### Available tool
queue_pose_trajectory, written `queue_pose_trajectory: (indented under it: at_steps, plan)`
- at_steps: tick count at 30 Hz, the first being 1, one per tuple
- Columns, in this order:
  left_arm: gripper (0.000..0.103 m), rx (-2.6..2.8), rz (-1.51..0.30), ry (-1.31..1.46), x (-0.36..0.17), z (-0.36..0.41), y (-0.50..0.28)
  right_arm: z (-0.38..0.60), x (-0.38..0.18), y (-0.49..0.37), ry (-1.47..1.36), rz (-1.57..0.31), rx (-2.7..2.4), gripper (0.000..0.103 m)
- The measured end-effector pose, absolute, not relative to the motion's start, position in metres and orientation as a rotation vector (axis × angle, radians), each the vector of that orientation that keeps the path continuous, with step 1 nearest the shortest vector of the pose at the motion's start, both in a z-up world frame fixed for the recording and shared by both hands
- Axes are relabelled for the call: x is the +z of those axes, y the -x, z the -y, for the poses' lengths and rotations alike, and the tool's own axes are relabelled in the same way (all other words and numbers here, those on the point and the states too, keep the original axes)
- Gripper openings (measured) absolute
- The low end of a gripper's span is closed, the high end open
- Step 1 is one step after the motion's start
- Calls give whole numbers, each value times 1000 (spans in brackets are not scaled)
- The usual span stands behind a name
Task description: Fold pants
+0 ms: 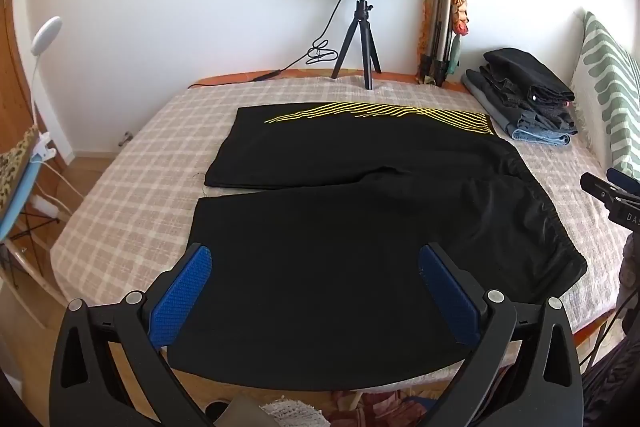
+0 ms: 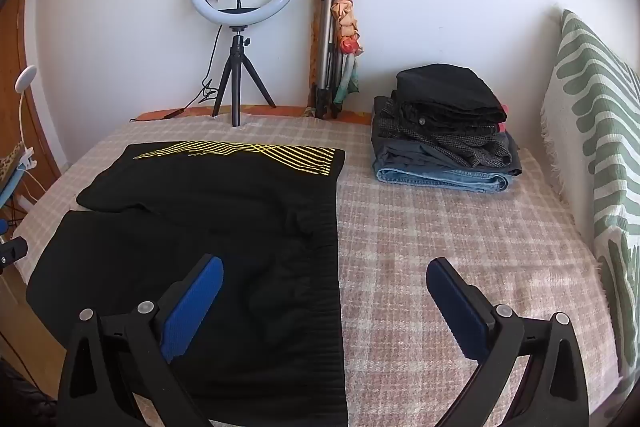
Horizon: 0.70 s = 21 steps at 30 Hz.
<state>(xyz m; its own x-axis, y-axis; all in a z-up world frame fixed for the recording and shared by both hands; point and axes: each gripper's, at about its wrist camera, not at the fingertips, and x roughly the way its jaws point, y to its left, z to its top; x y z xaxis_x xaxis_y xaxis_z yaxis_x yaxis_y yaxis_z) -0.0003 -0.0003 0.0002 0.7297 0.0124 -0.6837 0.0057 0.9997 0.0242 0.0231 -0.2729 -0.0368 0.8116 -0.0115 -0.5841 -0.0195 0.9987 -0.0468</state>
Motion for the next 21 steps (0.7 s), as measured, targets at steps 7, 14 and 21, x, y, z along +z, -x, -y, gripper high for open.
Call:
queue_pose_trajectory:
  at_steps: [7,14,21]
  plan:
    - [103,12,-750,-26,5,1,0,273,-37,-24,47,-626,7,103]
    - [103,8,-753,-12,2,-3,-1,273,-36,-23,42,-630,8,103]
    - [103,12,-752,-16,2,-1,-2,274,-37,-25,34,-632,6,103]
